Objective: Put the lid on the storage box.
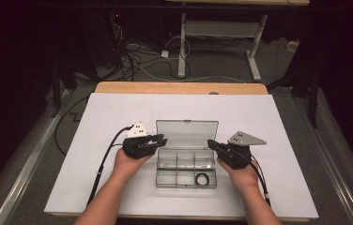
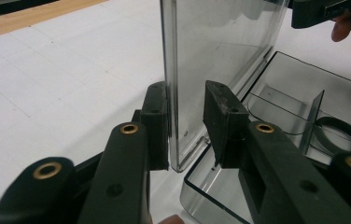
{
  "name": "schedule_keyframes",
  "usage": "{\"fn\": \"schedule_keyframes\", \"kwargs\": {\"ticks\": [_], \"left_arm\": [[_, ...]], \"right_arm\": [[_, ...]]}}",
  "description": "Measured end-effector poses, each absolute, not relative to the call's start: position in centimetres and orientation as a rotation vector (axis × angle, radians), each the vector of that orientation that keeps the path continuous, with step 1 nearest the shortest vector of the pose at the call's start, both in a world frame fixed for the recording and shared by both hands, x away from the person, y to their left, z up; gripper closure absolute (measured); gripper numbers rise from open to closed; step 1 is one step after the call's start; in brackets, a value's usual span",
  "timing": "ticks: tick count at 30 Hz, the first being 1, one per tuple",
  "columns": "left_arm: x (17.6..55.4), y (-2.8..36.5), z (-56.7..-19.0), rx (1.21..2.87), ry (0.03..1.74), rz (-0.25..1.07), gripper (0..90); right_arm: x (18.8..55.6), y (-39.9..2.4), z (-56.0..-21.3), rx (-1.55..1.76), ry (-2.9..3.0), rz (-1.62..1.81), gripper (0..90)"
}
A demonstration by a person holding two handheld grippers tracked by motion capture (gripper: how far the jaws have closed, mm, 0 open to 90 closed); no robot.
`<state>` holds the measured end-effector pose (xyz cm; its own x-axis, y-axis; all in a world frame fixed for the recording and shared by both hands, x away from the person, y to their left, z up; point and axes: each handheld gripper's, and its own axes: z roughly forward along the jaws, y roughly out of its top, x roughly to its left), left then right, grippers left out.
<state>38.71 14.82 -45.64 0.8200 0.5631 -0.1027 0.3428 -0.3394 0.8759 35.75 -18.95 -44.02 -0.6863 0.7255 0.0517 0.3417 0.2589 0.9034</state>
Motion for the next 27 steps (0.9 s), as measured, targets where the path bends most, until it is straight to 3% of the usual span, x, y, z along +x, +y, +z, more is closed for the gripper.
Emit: {"fn": "schedule_keyframes", "kwargs": {"ticks": [27], "left_arm": [[35.9, 16.4, -46.7, 1.980, 0.708, 0.283, 61.9]], "right_arm": [[34.2, -19.0, -44.4, 0.979, 2.164, 1.417, 90.0]]}}
